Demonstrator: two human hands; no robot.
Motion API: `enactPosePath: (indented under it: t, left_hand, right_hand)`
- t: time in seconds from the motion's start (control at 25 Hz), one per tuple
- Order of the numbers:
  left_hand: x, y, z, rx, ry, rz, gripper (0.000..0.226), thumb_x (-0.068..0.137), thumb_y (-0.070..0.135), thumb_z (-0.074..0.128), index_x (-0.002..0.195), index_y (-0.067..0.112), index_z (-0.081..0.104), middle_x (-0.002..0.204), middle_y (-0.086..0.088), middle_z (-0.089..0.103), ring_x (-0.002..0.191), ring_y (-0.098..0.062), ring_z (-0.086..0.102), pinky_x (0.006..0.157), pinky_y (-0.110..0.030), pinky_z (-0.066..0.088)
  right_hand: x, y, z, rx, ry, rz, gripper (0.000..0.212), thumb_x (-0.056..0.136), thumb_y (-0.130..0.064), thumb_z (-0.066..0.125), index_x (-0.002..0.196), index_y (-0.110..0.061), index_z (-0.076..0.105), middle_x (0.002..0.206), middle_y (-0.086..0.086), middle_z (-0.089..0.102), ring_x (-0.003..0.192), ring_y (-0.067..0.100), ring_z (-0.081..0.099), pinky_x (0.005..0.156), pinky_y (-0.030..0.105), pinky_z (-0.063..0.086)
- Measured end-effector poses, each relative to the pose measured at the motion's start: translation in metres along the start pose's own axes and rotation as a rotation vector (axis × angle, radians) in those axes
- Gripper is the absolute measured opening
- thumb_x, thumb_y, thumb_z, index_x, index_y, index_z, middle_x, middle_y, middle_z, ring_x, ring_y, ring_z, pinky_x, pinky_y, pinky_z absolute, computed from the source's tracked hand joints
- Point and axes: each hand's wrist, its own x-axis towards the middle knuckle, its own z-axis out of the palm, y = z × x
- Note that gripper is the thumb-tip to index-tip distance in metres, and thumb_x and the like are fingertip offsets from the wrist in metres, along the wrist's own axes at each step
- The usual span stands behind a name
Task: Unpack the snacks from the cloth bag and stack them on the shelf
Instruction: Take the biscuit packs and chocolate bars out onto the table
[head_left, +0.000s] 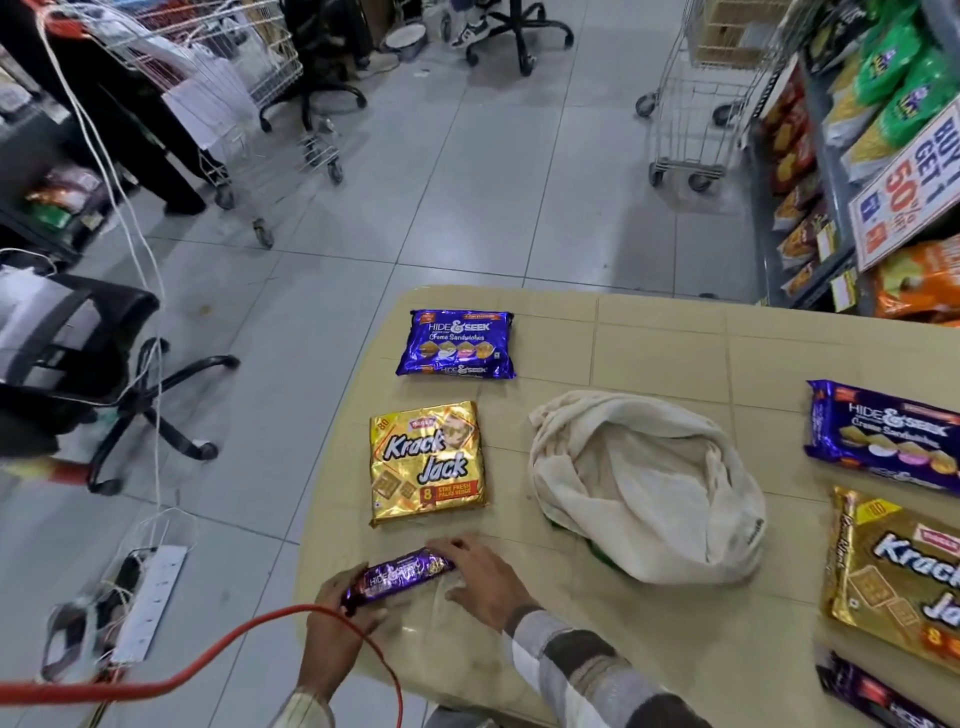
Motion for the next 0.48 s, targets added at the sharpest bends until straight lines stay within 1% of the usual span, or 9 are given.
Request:
enactPosePath:
  t: [0.04,0.12,0.16,0.24,0.28,0.32,0.4,0.44,0.48]
  left_hand:
    - [0.0,0.001,0.0,0.052,-0.001,0.028,0.06,0.07,-0.01,0.079,0.125,0.006,0.061,0.116,-0.011,0.059,0.106,-0.028,0.059,0.084,-0.012,0.051]
    - [0.0,0.008,0.0,0.153,0.052,0.074,0.058,0.063,-0.019,0.077,0.117,0.0,0.064,0.108,-0.013,0.062,0.103,-0.035,0.062,0.079,-0.006,0.048]
    - [0.001,0.015,0.001,0.175,0.078,0.105,0.056,0.061,-0.021,0.077,0.112,-0.001,0.066,0.103,-0.012,0.064,0.1,-0.037,0.063,0.078,-0.004,0.047]
    - [0.002,0.037,0.008,0.197,0.092,0.194,0.053,0.061,-0.02,0.078,0.108,0.001,0.067,0.099,-0.008,0.064,0.096,-0.034,0.064,0.076,0.0,0.046]
    - [0.001,0.049,0.013,0.206,0.083,0.251,0.052,0.063,-0.018,0.079,0.109,0.002,0.067,0.1,-0.007,0.063,0.095,-0.031,0.063,0.077,-0.003,0.048]
    - [0.0,0.063,0.02,0.212,0.068,0.313,0.052,0.065,-0.016,0.079,0.111,0.003,0.067,0.103,-0.007,0.063,0.096,-0.029,0.062,0.078,-0.009,0.051]
    - [-0.004,0.093,0.038,0.21,0.023,0.42,0.052,0.068,-0.013,0.079,0.115,0.002,0.066,0.109,-0.011,0.064,0.098,-0.027,0.062,0.08,-0.031,0.057]
    - [-0.007,0.109,0.048,0.21,-0.001,0.461,0.052,0.068,-0.013,0.079,0.116,0.002,0.066,0.111,-0.012,0.065,0.099,-0.027,0.061,0.079,-0.038,0.057]
    - [-0.012,0.126,0.059,0.213,-0.027,0.504,0.051,0.069,-0.012,0.079,0.117,0.001,0.066,0.111,-0.012,0.064,0.098,-0.027,0.061,0.078,-0.04,0.057]
  right_hand:
    - [0.002,-0.003,0.0,0.008,0.028,-0.007,0.063,0.089,-0.01,0.065,0.144,-0.032,0.043,0.139,0.004,0.047,0.124,0.029,0.052,0.102,0.04,0.047]
    - [0.002,-0.007,-0.005,0.008,0.084,-0.008,0.052,0.091,-0.003,0.056,0.137,-0.024,0.049,0.131,0.008,0.05,0.117,0.034,0.056,0.098,0.043,0.048]
    - [-0.002,-0.006,-0.01,0.017,0.115,0.001,0.051,0.091,-0.001,0.054,0.137,-0.023,0.05,0.13,0.009,0.05,0.116,0.034,0.056,0.098,0.043,0.048]
    - [-0.016,0.003,-0.023,0.042,0.197,0.025,0.051,0.092,-0.002,0.053,0.138,-0.025,0.049,0.129,0.008,0.05,0.115,0.032,0.057,0.098,0.041,0.049]
    - [-0.026,0.011,-0.031,0.052,0.245,0.035,0.051,0.093,-0.003,0.053,0.138,-0.026,0.048,0.128,0.007,0.05,0.114,0.031,0.057,0.097,0.04,0.05]
    - [-0.037,0.02,-0.041,0.068,0.298,0.045,0.05,0.094,-0.004,0.053,0.138,-0.027,0.048,0.126,0.006,0.05,0.113,0.029,0.057,0.096,0.039,0.05]
    - [-0.066,0.037,-0.062,0.125,0.403,0.065,0.049,0.094,-0.007,0.056,0.137,-0.029,0.05,0.124,0.004,0.052,0.114,0.026,0.057,0.099,0.038,0.049]
    - [-0.08,0.046,-0.073,0.155,0.447,0.075,0.047,0.093,-0.008,0.058,0.136,-0.028,0.052,0.123,0.004,0.053,0.114,0.025,0.058,0.1,0.038,0.049]
    - [-0.096,0.054,-0.083,0.178,0.49,0.094,0.046,0.092,-0.009,0.059,0.134,-0.027,0.054,0.122,0.003,0.053,0.114,0.024,0.058,0.099,0.039,0.049]
